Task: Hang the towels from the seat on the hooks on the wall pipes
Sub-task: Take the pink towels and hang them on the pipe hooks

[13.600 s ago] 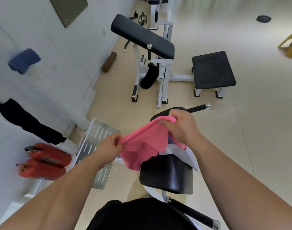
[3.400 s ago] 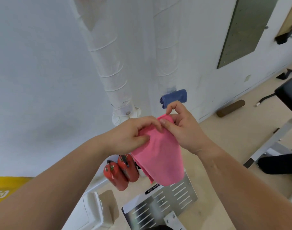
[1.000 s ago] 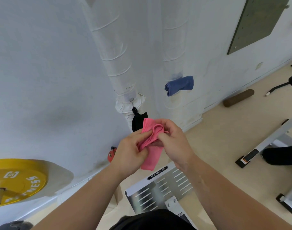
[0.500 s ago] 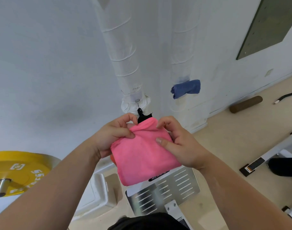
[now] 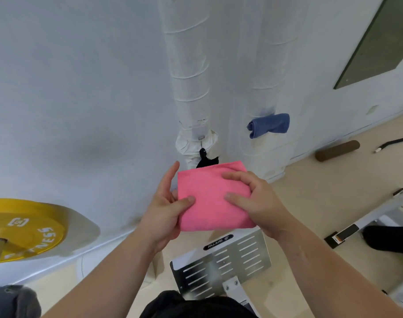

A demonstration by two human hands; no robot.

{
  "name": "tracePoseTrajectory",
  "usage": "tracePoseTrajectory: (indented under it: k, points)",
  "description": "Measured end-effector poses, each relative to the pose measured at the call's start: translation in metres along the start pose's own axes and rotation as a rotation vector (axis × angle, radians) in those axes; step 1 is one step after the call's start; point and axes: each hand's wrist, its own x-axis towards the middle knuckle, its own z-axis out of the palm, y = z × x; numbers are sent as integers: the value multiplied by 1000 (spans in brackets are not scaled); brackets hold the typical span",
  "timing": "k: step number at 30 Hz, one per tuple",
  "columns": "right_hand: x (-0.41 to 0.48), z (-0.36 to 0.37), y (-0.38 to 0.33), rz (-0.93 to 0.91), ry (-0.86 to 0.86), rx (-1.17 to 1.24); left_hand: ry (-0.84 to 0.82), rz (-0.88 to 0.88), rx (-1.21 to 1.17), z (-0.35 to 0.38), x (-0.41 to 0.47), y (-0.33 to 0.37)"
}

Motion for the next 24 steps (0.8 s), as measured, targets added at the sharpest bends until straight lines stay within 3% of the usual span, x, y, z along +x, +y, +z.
tracePoseTrajectory:
  k: [5, 12, 17, 21, 24]
  points:
    - [17, 23, -7, 44, -40, -133, 193, 173, 211, -10, 4, 23]
    - [47, 63, -41, 18, -75, -125, -54, 130, 385, -65, 20, 64]
    - [56, 96, -67, 48, -143, -163, -29, 141, 383, -101, 33, 87]
    - [62, 109, -74, 39, -5, -187, -41, 161, 371, -118, 40, 92]
    - [63, 111, -77, 59, 46, -298, -64, 190, 500, -126, 46, 95]
